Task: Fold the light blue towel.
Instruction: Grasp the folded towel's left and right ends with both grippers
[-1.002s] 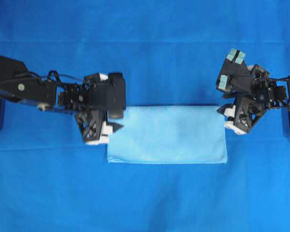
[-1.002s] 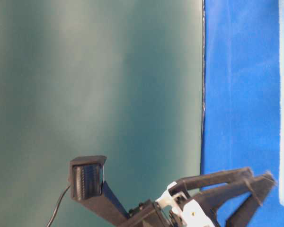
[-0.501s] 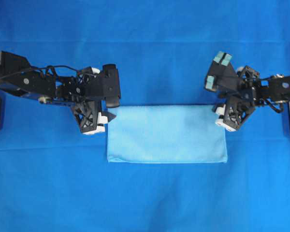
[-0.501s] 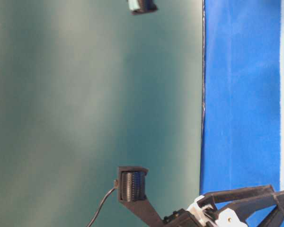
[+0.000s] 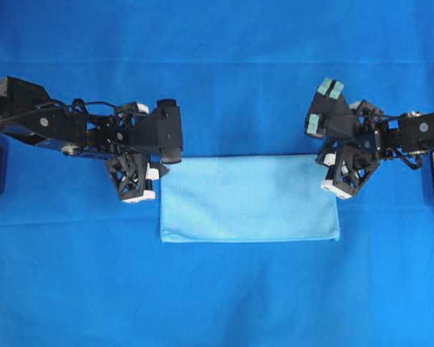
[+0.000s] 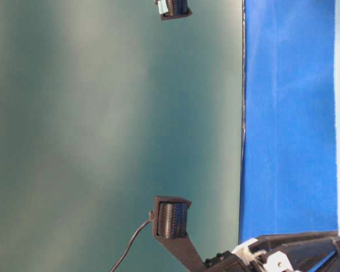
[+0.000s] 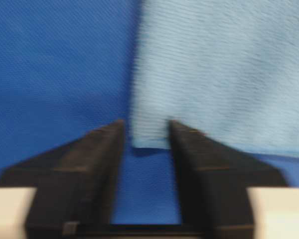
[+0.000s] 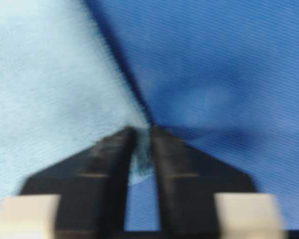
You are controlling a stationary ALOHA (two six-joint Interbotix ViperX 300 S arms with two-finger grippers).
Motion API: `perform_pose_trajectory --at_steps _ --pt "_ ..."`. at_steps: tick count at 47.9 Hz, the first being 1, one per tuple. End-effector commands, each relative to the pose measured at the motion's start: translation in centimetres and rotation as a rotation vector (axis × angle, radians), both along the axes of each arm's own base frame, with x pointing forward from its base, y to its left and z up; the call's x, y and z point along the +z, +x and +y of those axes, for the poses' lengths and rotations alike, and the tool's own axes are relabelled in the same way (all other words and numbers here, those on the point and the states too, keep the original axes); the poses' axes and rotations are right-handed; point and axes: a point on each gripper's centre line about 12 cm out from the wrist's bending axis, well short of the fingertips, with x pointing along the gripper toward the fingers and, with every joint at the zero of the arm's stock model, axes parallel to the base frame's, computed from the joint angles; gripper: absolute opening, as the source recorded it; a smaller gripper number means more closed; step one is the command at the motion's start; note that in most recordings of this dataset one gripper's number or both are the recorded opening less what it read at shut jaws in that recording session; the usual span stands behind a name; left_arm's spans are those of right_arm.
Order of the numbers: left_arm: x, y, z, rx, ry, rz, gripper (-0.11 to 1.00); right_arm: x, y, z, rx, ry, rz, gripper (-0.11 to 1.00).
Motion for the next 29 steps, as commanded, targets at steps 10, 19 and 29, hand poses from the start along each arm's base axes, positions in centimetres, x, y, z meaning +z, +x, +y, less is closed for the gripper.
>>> perform_pose_trajectory --at_steps 10,19,29 --pt "0.9 1.0 -0.2 -0.022 0.011 -0.009 0.02 0.3 0.4 -0.1 -0.001 -0.002 -0.018 0.01" --pt "1.1 1.2 -0.1 -0.013 0.004 -0.010 0.02 0.6 0.5 -0.2 -0.004 -0.002 -0.026 0.01" --pt "4.5 1.4 -0.3 -0.007 -0.001 -0.048 0.02 3.5 0.4 -0.4 -0.019 -0.021 -0.081 0.01"
